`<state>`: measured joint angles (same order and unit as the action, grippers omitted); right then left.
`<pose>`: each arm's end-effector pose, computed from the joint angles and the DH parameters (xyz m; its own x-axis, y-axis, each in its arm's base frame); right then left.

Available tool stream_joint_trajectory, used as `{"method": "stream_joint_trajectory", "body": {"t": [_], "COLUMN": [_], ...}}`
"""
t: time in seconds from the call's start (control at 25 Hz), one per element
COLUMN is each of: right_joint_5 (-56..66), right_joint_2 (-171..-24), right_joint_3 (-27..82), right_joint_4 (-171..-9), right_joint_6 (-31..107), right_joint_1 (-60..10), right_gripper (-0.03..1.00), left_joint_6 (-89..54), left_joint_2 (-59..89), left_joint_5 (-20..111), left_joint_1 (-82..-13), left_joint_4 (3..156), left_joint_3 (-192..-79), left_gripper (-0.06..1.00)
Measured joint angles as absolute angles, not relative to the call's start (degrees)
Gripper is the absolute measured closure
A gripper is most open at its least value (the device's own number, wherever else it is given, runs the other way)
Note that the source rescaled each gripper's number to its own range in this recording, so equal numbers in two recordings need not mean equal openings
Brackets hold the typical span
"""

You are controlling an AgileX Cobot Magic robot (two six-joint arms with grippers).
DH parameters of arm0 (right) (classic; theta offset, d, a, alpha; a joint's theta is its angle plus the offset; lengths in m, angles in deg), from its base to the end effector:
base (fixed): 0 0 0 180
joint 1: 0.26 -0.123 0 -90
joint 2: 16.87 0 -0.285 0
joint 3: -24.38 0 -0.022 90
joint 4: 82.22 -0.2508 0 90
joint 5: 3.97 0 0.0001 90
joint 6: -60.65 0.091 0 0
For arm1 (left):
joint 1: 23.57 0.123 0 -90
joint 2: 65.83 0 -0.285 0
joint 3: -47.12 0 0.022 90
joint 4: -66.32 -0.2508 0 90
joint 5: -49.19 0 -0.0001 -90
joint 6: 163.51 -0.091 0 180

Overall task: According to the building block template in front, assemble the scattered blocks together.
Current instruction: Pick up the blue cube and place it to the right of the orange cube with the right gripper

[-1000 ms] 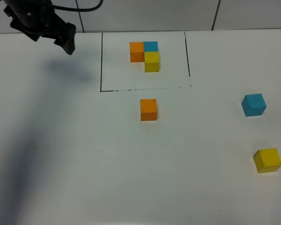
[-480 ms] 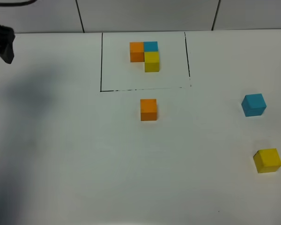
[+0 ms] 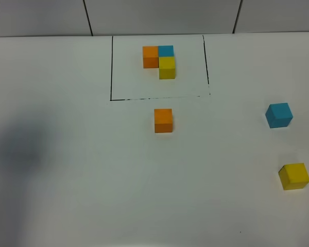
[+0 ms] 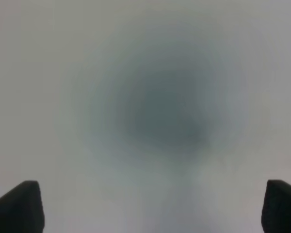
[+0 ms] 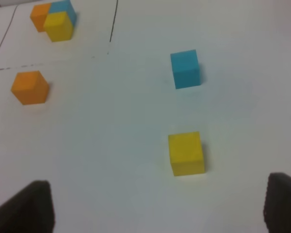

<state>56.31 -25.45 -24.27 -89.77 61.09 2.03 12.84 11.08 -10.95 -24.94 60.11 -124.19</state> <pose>-0.0021 0.0105 0.2782 -0.4615 0.0913 -0.8824 -0.0279 0.9927 0.1173 0.2351 0.0029 0.3670 -0.8225 0.1367 -0.5520 0.0680 0.9873 0.1433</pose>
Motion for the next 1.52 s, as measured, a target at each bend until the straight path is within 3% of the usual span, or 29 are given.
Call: {"method": "stream_joint_trajectory", "body": {"t": [0.8, 1.16, 1.52], "right_joint_5": [56.31, 56.31, 56.31], "right_joint_2": [-25.45, -25.45, -25.45], "right_joint_3": [-24.27, -24.27, -24.27], "right_joint_4": [-90.0, -90.0, -90.0], "right_joint_6": [61.13, 61.13, 61.13], "right_joint_1": [2.03, 2.03, 2.03], "right_gripper": [0.22, 0.22, 0.22], "left_joint_6": [18.0, 17.93, 17.48], "left_joint_2": [-36.09, -49.17, -55.37], "left_joint_5": [-7.04, -9.76, -11.69], "left_joint_1": [-24.94, -24.94, -24.94], "left_joint_4": [63.02, 67.95, 69.38], "left_joint_3": [-95.55, -86.09, -84.73], "left_gripper": [0.08, 0.12, 0.22]}}
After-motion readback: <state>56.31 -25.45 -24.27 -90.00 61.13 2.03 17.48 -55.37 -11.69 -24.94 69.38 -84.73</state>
